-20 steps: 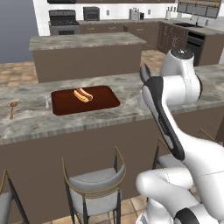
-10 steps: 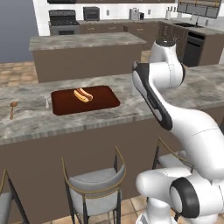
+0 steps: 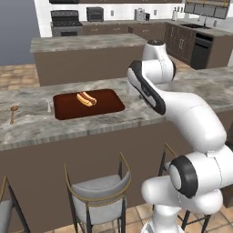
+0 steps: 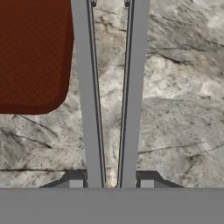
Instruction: Take the tongs from the drawer on the left and place them on the dining counter next to the tray containing the hot dog.
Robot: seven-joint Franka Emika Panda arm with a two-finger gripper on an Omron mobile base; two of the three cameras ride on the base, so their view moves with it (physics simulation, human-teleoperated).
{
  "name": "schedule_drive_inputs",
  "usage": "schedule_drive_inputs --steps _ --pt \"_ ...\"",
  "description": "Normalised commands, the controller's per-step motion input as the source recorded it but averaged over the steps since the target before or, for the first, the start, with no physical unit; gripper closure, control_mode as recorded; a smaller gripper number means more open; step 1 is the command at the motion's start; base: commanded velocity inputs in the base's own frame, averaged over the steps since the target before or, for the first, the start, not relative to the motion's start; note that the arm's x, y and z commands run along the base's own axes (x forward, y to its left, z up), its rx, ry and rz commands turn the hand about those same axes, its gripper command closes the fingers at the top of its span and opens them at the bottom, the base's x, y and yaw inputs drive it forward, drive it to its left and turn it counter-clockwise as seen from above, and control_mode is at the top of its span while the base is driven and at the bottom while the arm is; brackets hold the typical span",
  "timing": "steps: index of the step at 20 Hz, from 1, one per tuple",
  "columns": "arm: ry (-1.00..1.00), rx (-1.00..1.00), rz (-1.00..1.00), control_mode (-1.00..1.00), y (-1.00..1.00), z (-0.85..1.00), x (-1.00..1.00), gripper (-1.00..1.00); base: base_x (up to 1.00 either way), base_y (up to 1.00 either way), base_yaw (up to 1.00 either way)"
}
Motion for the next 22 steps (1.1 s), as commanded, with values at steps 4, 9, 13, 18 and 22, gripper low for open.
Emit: schedule_drive_inputs --steps 4,9,13,18,22 --pt "0.09 0.00 0.00 -1.00 0.00 -0.16 0.54 1.00 0.00 0.00 0.00" --pt "0.02 0.00 0.00 -1.00 0.04 -0.19 0.43 1.00 0.00 0.00 0.00" --pt "0.00 -0.03 0.00 -1.00 0.17 -0.29 0.31 1.00 0.00 0.00 0.00" --pt "0.00 0.00 0.00 -1.00 0.08 -0.18 0.34 1.00 0.00 0.00 0.00" --pt "0.00 0.00 0.00 -1.00 0.00 -0.10 0.35 1.00 0.00 0.00 0.00"
